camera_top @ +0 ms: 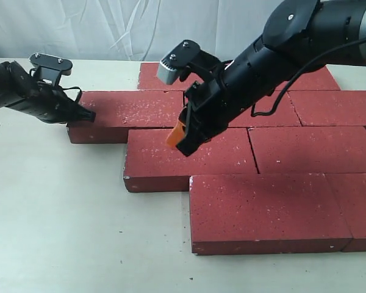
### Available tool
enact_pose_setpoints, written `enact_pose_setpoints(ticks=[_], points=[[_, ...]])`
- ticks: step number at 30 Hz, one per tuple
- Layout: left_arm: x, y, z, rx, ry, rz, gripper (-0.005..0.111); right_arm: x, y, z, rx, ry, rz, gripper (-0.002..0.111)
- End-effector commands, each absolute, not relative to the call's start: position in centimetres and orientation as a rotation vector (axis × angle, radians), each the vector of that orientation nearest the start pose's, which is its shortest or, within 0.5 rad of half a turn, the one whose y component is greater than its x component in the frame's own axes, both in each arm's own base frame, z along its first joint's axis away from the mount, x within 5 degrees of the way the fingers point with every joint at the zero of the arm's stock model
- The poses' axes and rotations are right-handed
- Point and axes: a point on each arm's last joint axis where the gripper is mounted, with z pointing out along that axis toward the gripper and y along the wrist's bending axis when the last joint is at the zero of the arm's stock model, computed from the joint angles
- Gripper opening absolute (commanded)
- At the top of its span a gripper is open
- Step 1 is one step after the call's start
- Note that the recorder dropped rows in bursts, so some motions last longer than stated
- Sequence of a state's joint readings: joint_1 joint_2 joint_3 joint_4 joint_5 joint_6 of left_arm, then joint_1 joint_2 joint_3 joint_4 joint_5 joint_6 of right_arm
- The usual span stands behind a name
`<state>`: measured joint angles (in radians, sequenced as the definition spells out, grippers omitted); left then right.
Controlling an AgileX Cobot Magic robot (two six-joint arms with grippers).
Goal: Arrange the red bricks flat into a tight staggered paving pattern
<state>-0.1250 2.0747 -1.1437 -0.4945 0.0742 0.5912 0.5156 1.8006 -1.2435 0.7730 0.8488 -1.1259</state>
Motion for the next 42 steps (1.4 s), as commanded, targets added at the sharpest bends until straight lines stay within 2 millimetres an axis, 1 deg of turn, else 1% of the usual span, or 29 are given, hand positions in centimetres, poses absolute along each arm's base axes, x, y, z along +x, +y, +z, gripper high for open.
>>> enact_pose_setpoints(ticks=[1,4,8,13,19,23,28,32,36,42], points=[[40.6,-6.3,11.1,0.314,2.442,-0.058,0.000,27.9,24.0,22.2,-1.630,2.068,0.803,-0.001],[40.6,-6.7,11.1,0.338,2.435,-0.054,0.000,27.4,25.2,21.0,-1.681,2.065,0.794,-0.001],[40.6,-7.0,11.1,0.345,2.424,-0.052,0.000,27.3,26.3,19.8,-1.684,2.060,0.751,-0.001],[40.7,-6.8,11.1,0.358,2.421,-0.041,0.000,27.2,26.9,18.2,-1.737,2.078,0.747,-0.001],[40.6,-6.1,11.0,0.359,2.449,-0.044,0.000,27.3,26.8,17.0,-1.778,2.098,0.724,-0.001],[40.7,-5.3,11.0,0.335,2.456,-0.037,0.000,27.5,26.8,16.6,-1.782,2.109,0.707,-0.001],[40.8,-4.0,10.9,0.315,2.464,-0.019,0.000,27.5,26.8,16.6,-1.781,2.109,0.705,-0.001],[40.8,-2.9,10.9,0.279,2.474,-0.012,0.000,27.6,26.8,16.0,-1.777,2.123,0.700,-0.001],[40.8,-2.9,10.9,0.280,2.476,-0.014,0.000,28.0,26.9,15.3,-1.759,2.131,0.671,-0.001],[40.8,-2.9,10.9,0.279,2.474,-0.012,0.000,28.9,27.0,15.2,-1.678,2.126,0.588,-0.001]])
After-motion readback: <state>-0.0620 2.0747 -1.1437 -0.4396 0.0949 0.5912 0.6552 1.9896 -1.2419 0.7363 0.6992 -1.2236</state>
